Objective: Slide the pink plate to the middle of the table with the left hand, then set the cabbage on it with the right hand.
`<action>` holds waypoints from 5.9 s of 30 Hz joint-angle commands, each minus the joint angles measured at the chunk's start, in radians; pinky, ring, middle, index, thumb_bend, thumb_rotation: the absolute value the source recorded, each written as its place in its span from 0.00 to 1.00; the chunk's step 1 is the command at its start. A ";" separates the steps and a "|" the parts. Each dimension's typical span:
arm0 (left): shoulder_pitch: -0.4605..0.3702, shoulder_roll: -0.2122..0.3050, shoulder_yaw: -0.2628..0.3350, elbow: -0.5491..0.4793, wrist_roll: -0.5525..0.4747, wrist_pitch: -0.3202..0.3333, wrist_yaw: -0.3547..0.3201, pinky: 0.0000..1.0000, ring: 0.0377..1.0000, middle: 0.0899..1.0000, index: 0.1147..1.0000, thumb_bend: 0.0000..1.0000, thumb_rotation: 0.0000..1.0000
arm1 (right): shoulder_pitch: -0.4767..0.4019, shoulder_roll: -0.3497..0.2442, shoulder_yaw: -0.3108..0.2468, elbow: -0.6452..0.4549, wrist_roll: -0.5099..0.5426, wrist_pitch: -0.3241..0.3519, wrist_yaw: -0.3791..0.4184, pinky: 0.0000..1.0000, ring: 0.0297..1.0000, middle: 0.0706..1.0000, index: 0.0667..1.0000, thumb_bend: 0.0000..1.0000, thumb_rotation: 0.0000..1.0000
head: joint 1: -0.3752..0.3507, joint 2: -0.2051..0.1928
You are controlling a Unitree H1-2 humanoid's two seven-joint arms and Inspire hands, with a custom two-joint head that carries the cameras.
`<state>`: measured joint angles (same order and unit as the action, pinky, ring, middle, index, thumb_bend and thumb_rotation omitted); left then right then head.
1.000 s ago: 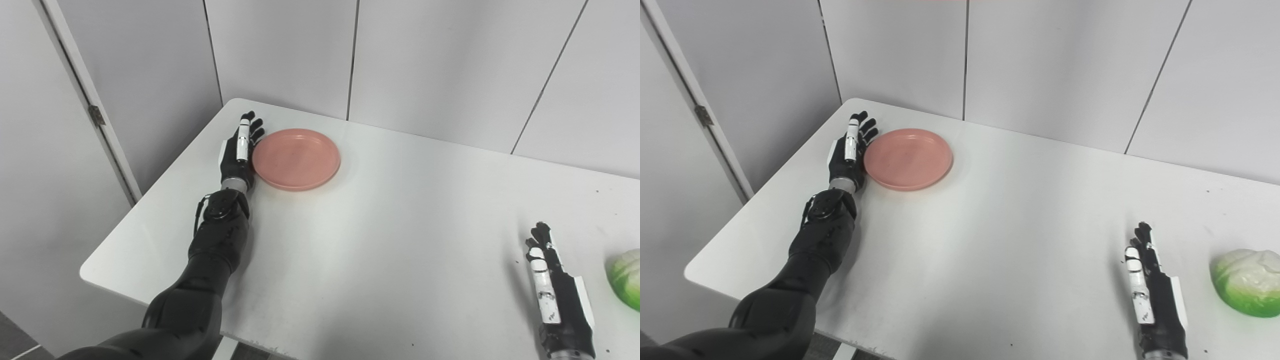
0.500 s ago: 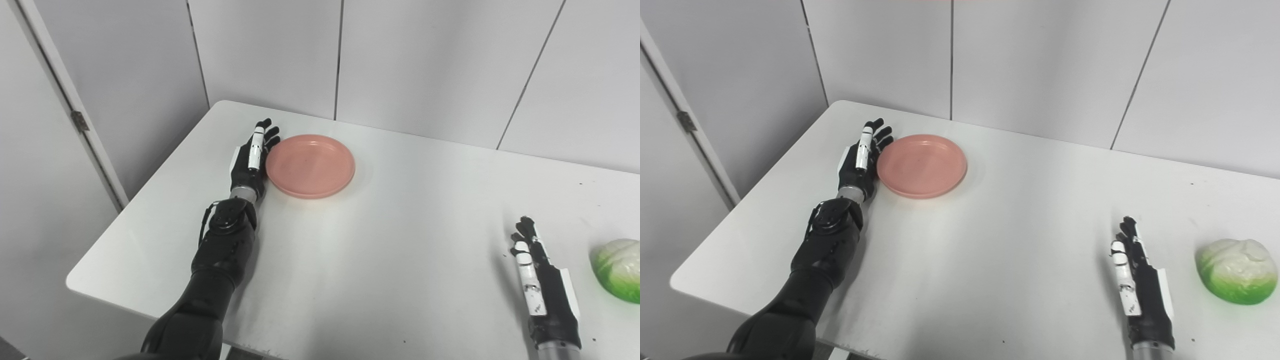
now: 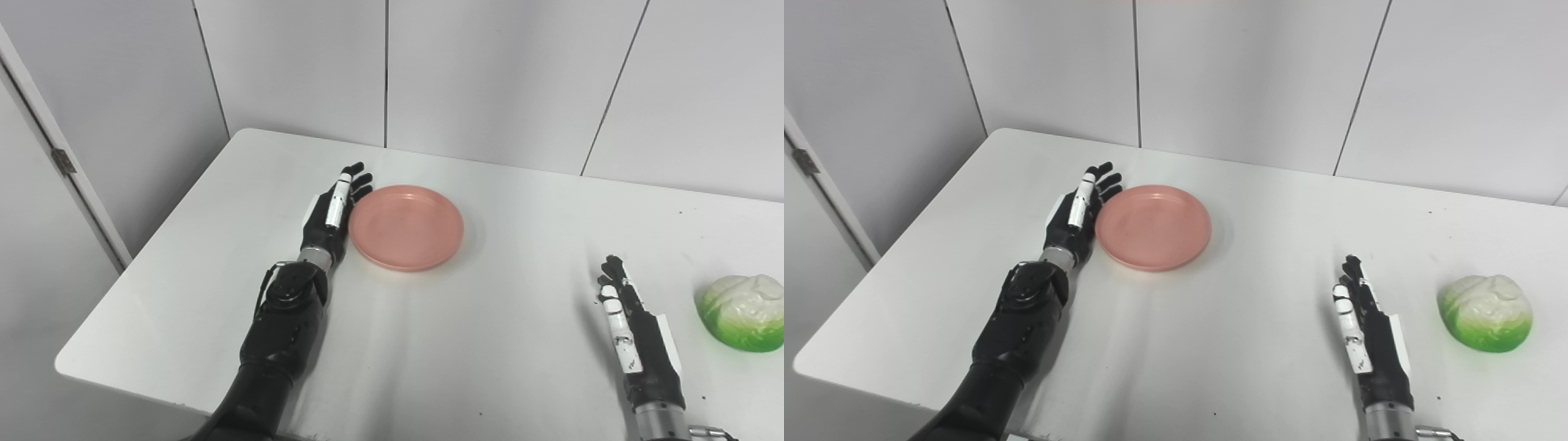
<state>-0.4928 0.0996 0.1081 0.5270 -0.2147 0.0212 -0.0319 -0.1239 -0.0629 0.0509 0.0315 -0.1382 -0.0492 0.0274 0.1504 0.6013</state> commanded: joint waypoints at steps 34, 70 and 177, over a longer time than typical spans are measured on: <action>0.237 -0.136 -0.116 -0.324 0.002 0.162 -0.110 0.91 0.91 0.89 0.88 0.42 1.00 | 0.003 0.059 0.032 0.027 -0.034 -0.026 -0.031 0.89 0.92 0.93 0.93 0.27 1.00 | -0.118 0.027; 0.210 -0.053 -0.055 -0.129 -0.061 0.057 -0.222 0.93 0.91 0.91 0.90 0.44 1.00 | -0.102 0.080 0.016 -0.224 -0.572 0.074 -0.324 0.77 0.85 0.86 0.90 0.94 0.58 | -0.515 -0.007; 0.140 0.050 0.018 0.005 -0.160 0.074 -0.312 0.91 0.90 0.89 0.88 0.42 1.00 | -0.242 -0.066 -0.249 -0.049 -0.626 0.519 -0.173 0.67 0.88 1.00 1.00 1.00 0.47 | -0.713 0.056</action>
<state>-0.4074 0.1319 0.1256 0.4912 -0.3850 0.0226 -0.3552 -0.3250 -0.1159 -0.1890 -0.0040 -0.7395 0.4752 -0.1525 -0.5645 0.6565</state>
